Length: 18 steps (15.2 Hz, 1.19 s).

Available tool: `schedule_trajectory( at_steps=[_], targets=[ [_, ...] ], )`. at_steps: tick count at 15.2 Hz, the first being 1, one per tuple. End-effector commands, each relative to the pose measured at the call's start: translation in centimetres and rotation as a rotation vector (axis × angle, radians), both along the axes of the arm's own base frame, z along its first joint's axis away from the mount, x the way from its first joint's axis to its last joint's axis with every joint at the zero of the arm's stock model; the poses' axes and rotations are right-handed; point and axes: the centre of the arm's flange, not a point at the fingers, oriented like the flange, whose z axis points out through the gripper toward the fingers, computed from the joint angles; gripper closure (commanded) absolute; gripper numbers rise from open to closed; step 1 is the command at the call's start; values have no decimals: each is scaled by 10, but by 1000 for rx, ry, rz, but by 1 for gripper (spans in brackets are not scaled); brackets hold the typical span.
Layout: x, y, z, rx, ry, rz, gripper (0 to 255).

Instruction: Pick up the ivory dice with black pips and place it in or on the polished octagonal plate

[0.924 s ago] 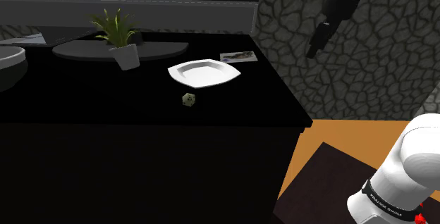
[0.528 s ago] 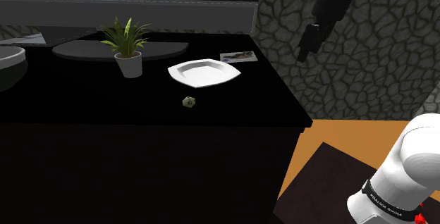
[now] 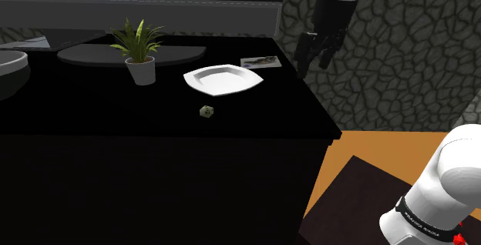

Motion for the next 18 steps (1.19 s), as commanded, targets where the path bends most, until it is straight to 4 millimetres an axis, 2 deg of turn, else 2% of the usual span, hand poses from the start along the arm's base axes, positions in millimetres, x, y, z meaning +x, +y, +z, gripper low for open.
schedule_trajectory(
  at_steps=[1,9,18],
  targets=[
    [6,25,1,9,13,-31,0],
    [39,124,1,42,60,-145,0],
    [89,230,2,78,114,-273,0]
  ],
)
